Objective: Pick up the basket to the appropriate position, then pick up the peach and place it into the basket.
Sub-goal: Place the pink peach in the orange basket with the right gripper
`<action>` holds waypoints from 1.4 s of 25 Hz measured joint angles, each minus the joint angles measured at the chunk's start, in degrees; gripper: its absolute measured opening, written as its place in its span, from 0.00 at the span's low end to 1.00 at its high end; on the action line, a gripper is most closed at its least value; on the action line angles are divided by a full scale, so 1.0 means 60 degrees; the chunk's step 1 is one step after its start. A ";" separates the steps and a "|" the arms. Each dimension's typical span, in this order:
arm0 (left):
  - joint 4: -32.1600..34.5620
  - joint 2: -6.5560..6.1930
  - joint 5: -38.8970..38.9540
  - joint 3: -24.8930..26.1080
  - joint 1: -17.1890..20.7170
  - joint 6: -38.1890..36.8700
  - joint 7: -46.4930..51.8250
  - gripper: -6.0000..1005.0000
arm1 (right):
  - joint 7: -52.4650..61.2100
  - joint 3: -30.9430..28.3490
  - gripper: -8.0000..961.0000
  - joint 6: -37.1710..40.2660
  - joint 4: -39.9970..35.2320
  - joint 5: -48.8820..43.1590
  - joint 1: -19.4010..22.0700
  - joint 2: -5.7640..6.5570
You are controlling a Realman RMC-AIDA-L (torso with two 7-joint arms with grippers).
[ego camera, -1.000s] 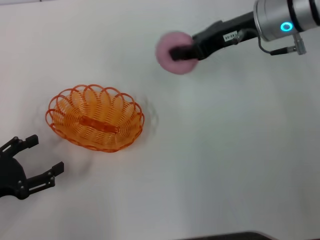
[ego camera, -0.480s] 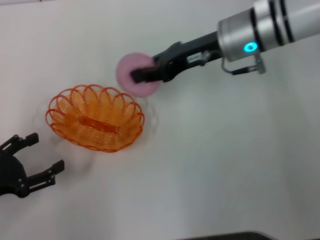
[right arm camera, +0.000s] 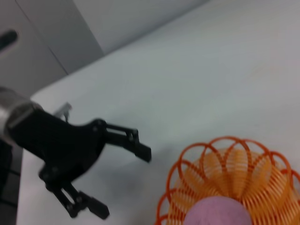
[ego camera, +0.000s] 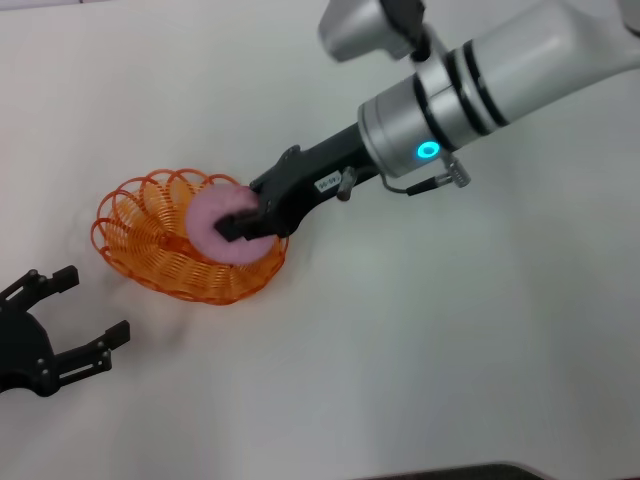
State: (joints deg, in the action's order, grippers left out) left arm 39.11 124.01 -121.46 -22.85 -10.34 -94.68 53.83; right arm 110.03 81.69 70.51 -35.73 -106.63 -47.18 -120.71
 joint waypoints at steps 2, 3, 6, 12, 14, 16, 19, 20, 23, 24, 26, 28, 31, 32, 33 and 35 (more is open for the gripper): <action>0.0000 0.0000 0.0000 0.0001 -0.0007 -0.0037 0.0002 0.93 | 0.0025 0.0379 0.29 -0.0306 0.0008 0.0039 -0.0004 -0.0015; 0.0000 0.0000 0.0000 0.0000 -0.0012 -0.0040 0.0003 0.93 | 0.0045 0.0578 0.29 -0.0463 0.0025 0.0096 -0.0004 -0.0020; 0.0000 0.0000 0.0000 0.0000 -0.0018 -0.0040 0.0006 0.93 | 0.0066 0.0821 0.30 -0.0715 0.0095 0.0289 -0.0007 -0.0016; 0.0001 0.0000 0.0001 0.0000 -0.0019 -0.0040 0.0007 0.93 | 0.0038 0.0847 0.30 -0.0873 0.0119 0.0375 -0.0013 0.0001; 0.0001 0.0000 0.0001 0.0000 -0.0020 -0.0029 0.0007 0.93 | -0.0060 0.0848 0.31 -0.0917 0.0121 0.0399 -0.0004 0.0003; 0.0001 0.0000 0.0001 0.0000 -0.0020 -0.0012 0.0008 0.93 | -0.0221 0.0847 0.31 -0.0979 0.0129 0.0561 0.0043 0.0007; 0.0001 0.0000 0.0001 0.0000 -0.0019 0.0018 0.0008 0.93 | -0.0706 0.0847 0.31 -0.1047 0.0158 0.1032 0.0179 0.0021; 0.0001 0.0000 0.0001 0.0000 -0.0020 0.0025 0.0007 0.93 | -0.0857 0.0848 0.31 -0.1048 0.0165 0.1154 0.0234 0.0024; 0.0001 0.0000 0.0001 0.0004 -0.0017 0.0028 0.0007 0.93 | -0.0932 0.0848 0.39 -0.1051 0.0170 0.1249 0.0282 0.0032; 0.0001 0.0000 0.0002 0.0008 -0.0015 0.0028 0.0007 0.93 | -0.0932 0.0848 0.42 -0.1063 0.0188 0.1251 0.0283 0.0032; 0.0001 0.0000 0.0002 0.0015 -0.0008 0.0028 0.0007 0.93 | -0.0932 0.0850 0.49 -0.1101 0.0233 0.1253 0.0282 0.0035; 0.0000 0.0000 0.0002 0.0015 -0.0006 0.0028 0.0008 0.93 | -0.0932 0.0852 0.57 -0.1132 0.0255 0.1256 0.0275 0.0035; 0.0001 0.0000 0.0002 0.0016 -0.0005 0.0025 0.0007 0.93 | -0.0936 0.0856 0.70 -0.1138 0.0260 0.1261 0.0275 0.0029; 0.0001 0.0000 0.0002 0.0015 -0.0005 0.0016 0.0007 0.93 | -0.0938 0.0856 0.74 -0.1138 0.0260 0.1263 0.0275 0.0028; 0.0001 0.0000 0.0002 0.0015 -0.0005 0.0013 0.0007 0.93 | -0.0941 0.0857 0.78 -0.1138 0.0260 0.1264 0.0275 0.0027; 0.0001 0.0000 0.0002 0.0015 -0.0005 0.0010 0.0008 0.93 | -0.0942 0.0857 0.86 -0.1138 0.0260 0.1265 0.0280 0.0025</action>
State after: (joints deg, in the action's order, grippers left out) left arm 39.11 124.02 -121.45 -22.76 -10.37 -94.62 53.88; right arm 104.37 86.84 63.69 -34.18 -99.05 -45.50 -120.55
